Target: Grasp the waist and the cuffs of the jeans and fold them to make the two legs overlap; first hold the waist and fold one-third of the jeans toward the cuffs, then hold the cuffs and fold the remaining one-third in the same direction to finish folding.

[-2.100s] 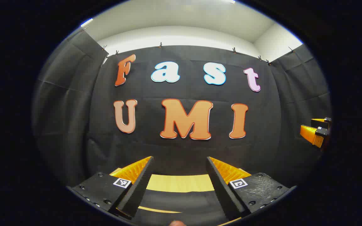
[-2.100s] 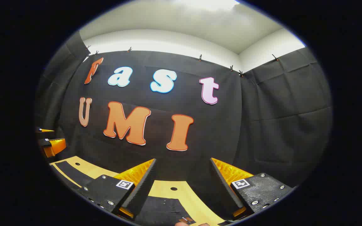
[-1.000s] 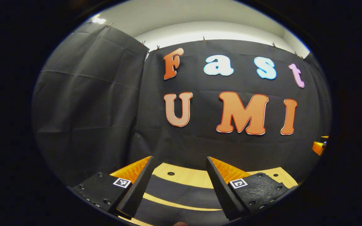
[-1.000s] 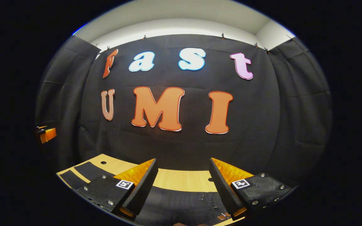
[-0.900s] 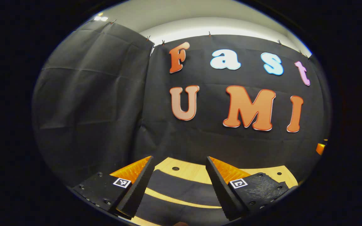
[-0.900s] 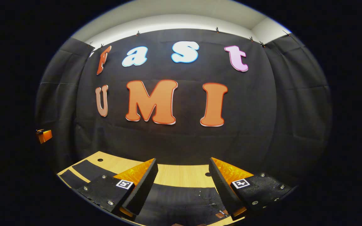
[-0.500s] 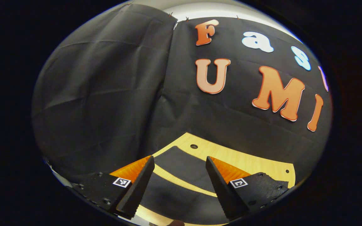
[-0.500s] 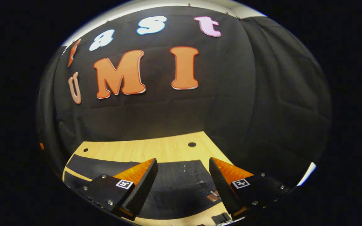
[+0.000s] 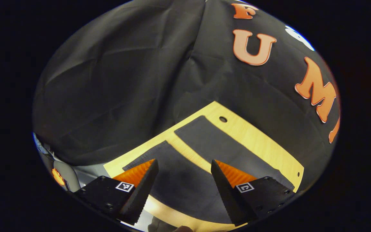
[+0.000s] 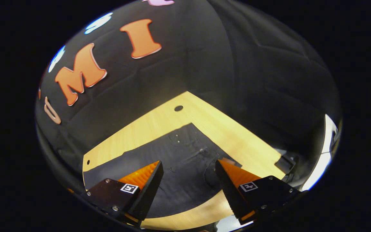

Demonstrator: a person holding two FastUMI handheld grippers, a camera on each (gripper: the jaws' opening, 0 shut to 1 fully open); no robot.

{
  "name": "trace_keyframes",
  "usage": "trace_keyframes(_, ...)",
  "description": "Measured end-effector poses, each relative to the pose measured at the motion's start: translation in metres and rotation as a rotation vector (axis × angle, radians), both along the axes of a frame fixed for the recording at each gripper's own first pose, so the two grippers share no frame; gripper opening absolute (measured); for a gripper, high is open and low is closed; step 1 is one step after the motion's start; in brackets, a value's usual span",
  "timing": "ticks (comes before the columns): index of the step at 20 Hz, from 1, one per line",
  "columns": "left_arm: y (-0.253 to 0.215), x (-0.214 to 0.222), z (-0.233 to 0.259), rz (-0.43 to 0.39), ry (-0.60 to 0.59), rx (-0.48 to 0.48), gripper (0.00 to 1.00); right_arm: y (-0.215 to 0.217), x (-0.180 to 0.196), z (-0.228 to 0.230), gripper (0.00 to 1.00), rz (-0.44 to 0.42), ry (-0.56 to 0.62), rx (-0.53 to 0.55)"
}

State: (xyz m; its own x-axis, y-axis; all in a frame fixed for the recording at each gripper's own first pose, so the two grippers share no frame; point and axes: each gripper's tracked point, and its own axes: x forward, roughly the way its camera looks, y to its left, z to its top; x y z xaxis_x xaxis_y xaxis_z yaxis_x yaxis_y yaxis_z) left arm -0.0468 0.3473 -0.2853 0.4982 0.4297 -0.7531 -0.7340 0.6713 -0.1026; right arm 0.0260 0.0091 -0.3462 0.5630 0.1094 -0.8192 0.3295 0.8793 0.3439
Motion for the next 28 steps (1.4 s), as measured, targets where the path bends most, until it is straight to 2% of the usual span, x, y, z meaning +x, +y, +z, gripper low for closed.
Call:
trace_keyframes(3, 0.014, -0.014, -0.047, 0.05, 0.118, -0.045, 0.99, 0.001, -0.009, -0.034, 0.98, -0.04, 0.093, 0.034)
trace_keyframes(6, 0.023, -0.011, -0.059, 0.11, 0.198, -0.115, 0.97, 0.007, -0.016, -0.055, 0.98, -0.051, 0.168, 0.058)
trace_keyframes(7, 0.031, -0.012, -0.066, 0.148, 0.228, -0.156, 0.99, 0.01, -0.019, -0.061, 0.98, -0.054, 0.194, 0.073)
trace_keyframes(9, 0.034, -0.027, -0.081, 0.195, 0.289, -0.19, 0.99, 0.013, -0.02, -0.075, 0.99, -0.066, 0.226, 0.092)
trace_keyframes(13, 0.036, -0.026, -0.1, 0.236, 0.37, -0.233, 0.99, 0.006, -0.026, -0.096, 0.98, -0.091, 0.278, 0.085)
trace_keyframes(21, 0.045, -0.037, -0.124, 0.324, 0.486, -0.308, 0.99, -0.02, -0.036, -0.127, 0.98, -0.136, 0.367, 0.023)
trace_keyframes(28, 0.044, -0.04, -0.14, 0.373, 0.531, -0.369, 0.98, -0.022, -0.05, -0.164, 0.98, -0.182, 0.505, 0.03)
